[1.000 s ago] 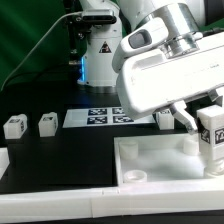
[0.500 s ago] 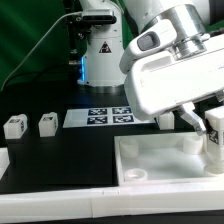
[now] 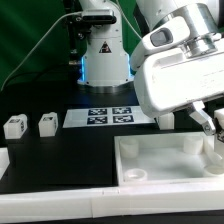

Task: Assemble one leg

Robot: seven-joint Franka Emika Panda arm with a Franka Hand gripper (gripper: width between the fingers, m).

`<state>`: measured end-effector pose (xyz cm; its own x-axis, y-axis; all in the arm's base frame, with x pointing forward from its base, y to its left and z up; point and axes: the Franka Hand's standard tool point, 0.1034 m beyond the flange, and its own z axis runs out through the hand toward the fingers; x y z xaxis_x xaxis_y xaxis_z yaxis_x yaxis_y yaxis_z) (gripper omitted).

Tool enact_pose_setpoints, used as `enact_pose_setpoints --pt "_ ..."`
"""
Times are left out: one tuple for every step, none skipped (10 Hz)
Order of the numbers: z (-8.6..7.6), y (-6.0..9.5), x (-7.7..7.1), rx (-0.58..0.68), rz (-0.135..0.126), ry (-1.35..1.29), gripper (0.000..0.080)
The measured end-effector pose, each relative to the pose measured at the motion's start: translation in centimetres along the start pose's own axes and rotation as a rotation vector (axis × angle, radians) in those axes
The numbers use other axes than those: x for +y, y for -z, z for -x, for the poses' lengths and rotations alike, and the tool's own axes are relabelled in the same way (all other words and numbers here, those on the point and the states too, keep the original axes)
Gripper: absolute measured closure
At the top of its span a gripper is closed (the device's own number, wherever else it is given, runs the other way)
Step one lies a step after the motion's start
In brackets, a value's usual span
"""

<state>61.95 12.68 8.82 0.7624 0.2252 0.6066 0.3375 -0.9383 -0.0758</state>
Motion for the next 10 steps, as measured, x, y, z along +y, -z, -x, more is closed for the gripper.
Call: enact_pose_setpoints --pt "0.0 0.1 0.3 -0.005 0.001 -0.003 0.0506" --pt "0.0 0.2 0.6 -0.009 0.001 -0.005 0.0506" --pt "-0.1 0.3 0.9 -0.007 0.005 -0.007 0.0506" --pt "0.2 0.2 1.2 -0.009 0.008 -0.012 0.0506" --pt "0.2 0.1 1.3 0.005 0.014 -0.011 0.0506" --pt "0.1 0.1 1.4 0.009 0.012 0.001 0.0506" --pt "0.1 0.1 1.6 0.01 0.01 0.012 0.0506" --pt "0.1 0.1 1.7 0.011 0.009 0.015 0.0506" --pt "0.1 0.1 1.6 0.009 0.008 0.016 0.0506" --pt "0.1 0.2 1.3 -0.002 0.001 0.019 0.0506"
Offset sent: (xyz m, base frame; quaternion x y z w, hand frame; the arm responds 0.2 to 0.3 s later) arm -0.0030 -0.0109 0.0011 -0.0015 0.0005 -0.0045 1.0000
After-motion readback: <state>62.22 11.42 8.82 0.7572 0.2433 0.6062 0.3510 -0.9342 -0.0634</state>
